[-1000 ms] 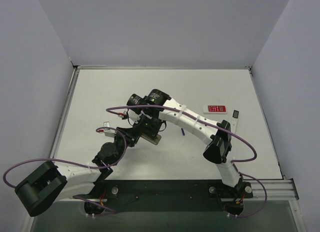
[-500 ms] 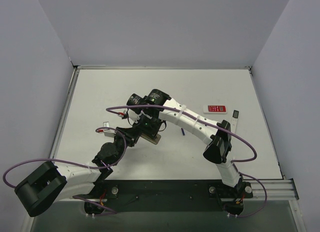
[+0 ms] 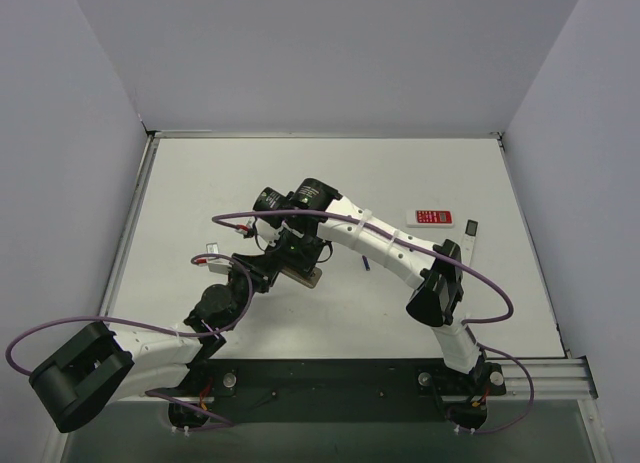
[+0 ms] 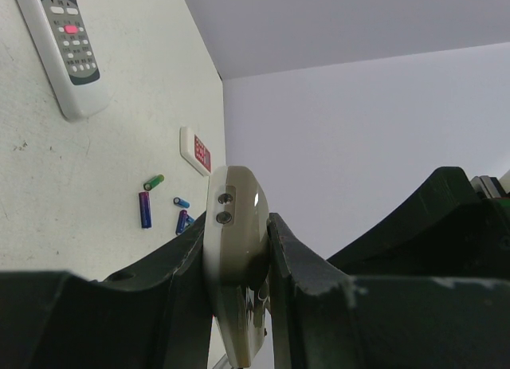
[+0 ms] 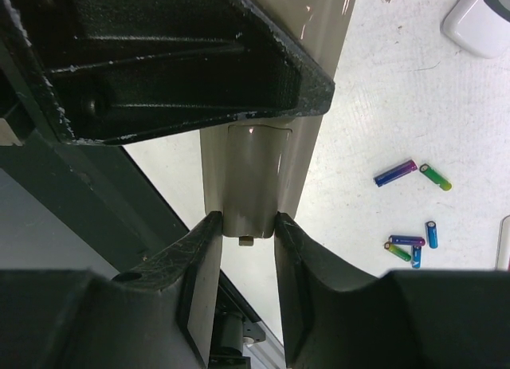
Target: Load the batteries into the remote control
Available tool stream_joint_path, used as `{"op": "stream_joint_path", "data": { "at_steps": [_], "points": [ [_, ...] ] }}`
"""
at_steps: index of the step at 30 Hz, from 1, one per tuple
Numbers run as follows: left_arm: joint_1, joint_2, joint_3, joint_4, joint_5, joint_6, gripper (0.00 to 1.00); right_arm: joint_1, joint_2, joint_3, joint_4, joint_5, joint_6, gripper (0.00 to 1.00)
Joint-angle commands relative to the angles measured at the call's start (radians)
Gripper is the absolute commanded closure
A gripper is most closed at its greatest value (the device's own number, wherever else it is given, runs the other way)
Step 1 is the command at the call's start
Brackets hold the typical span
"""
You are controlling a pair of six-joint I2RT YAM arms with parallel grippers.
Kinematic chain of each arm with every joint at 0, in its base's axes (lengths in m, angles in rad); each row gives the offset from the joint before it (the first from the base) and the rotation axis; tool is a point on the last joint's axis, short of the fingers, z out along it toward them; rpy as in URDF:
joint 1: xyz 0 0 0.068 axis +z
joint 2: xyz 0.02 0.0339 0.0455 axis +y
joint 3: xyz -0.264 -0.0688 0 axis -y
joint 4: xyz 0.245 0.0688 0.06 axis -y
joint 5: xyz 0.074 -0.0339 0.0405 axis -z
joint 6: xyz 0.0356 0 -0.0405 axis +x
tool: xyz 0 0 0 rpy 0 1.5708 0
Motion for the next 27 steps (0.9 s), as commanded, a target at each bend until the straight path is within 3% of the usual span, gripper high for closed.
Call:
{"op": "stream_joint_path", "data": {
  "at_steps": [1, 13, 18, 24, 27],
  "points": [
    [-0.012, -0.012, -0.049, 0.074, 0.005, -0.02, 1.0, 0.007, -0.015, -0.003, -0.015, 0.022, 0.01, 0.72],
    [-0.012, -0.012, -0.046, 0.074, 0.005, -0.02, 1.0, 0.007, -0.032, 0.015, -0.023, 0.019, 0.011, 0.56],
    [-0.01, -0.016, -0.052, 0.076, 0.004, -0.02, 1.0, -0.003, -0.107, 0.008, -0.004, -0.027, 0.037, 0.43],
    [-0.01, -0.045, -0.058, 0.076, 0.002, -0.019, 1.0, -0.121, -0.345, -0.306, 0.258, -0.19, 0.229, 0.3],
    [-0.012, -0.072, -0.058, 0.065, 0.002, -0.019, 1.0, -0.199, -0.483, -0.531, 0.521, -0.271, 0.323, 0.29]
  ]
}}
